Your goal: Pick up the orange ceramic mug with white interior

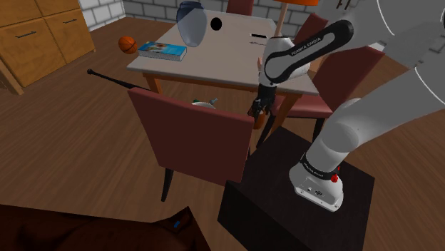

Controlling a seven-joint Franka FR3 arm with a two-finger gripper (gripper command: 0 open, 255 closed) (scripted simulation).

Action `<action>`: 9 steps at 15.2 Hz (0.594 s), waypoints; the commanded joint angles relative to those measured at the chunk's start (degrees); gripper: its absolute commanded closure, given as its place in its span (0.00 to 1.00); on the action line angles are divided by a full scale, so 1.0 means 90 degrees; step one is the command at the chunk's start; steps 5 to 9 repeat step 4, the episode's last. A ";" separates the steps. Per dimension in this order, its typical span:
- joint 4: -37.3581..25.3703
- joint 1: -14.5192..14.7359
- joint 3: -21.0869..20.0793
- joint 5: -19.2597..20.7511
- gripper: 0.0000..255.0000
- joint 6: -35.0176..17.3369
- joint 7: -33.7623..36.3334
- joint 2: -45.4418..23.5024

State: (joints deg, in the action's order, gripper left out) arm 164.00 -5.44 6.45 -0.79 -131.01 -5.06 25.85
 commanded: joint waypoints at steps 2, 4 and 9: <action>-0.0134 -0.0011 -0.0024 0.0016 1.00 0.0369 0.0037 0.0235; -0.0140 -0.0012 -0.0025 0.0017 1.00 0.0388 0.0039 0.0248; -0.0140 -0.0012 -0.0025 0.0017 1.00 0.0388 0.0039 0.0248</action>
